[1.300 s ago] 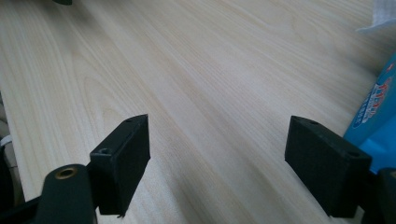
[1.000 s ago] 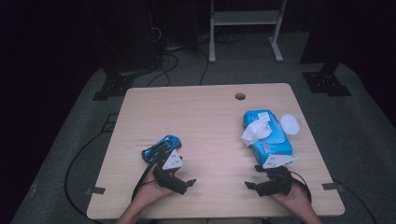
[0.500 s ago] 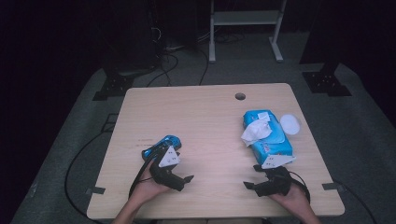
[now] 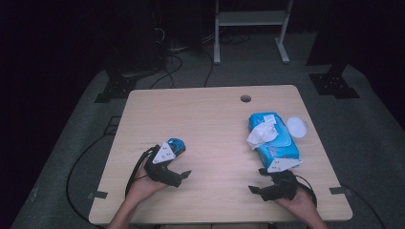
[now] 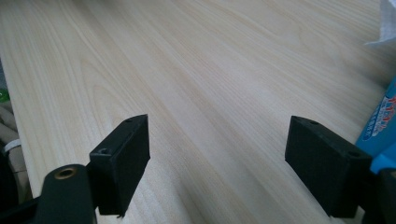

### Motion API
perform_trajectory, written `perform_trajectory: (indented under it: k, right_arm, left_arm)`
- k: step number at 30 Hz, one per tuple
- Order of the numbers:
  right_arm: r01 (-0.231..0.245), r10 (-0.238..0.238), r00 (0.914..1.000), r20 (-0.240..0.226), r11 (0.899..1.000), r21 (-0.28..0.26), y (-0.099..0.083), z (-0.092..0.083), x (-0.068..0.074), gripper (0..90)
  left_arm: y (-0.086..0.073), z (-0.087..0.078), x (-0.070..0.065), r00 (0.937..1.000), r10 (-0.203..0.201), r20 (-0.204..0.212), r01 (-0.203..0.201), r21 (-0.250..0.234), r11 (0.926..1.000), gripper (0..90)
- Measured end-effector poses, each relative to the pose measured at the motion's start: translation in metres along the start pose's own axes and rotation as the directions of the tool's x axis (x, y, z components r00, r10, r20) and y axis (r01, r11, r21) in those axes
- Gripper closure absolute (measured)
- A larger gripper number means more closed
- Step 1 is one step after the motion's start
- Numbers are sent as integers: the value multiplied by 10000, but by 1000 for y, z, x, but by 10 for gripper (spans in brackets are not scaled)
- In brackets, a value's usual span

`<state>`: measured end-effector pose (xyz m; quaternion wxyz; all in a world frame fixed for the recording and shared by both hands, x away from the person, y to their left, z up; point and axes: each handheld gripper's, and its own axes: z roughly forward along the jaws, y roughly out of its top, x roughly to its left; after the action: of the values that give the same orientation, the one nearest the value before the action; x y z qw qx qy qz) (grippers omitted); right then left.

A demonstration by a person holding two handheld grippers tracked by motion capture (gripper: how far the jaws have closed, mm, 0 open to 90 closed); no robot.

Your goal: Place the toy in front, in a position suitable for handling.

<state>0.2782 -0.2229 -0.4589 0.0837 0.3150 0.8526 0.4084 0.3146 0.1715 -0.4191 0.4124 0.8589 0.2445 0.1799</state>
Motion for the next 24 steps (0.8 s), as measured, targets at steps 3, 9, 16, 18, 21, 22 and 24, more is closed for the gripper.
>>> perform_trajectory:
  k: [3,9,16,18,21,22,24]
  right_arm:
    - [31,-31,10000,-23,10000,38,1,1,1,210]
    - [125,-125,9999,-19,9999,-3,2,0,2,209]
    - [166,-166,9998,-59,9999,-10,3,0,2,209]
    - [182,-182,9998,-58,9998,-13,3,0,3,209]
    - [210,-210,9997,-103,9998,11,3,1,4,209]
    - [262,-261,9996,-121,9996,51,4,1,4,209]
    - [283,-282,9995,-124,9996,40,4,1,5,209]
  left_arm:
    - [0,-6,8,9997,-182,-155,180,-106,9998,34]
    - [0,-14,24,9987,-222,-455,217,-123,9997,33]
    - [-1,-16,42,9962,-293,-818,303,109,9995,34]
    - [-4,-14,48,9960,-507,-736,515,94,9986,34]
    - [-7,-9,57,9957,-553,-744,581,363,9976,35]
    - [-8,-8,60,9957,-529,-761,567,493,9972,34]
    - [-9,-5,65,9955,-453,-837,517,762,9958,34]
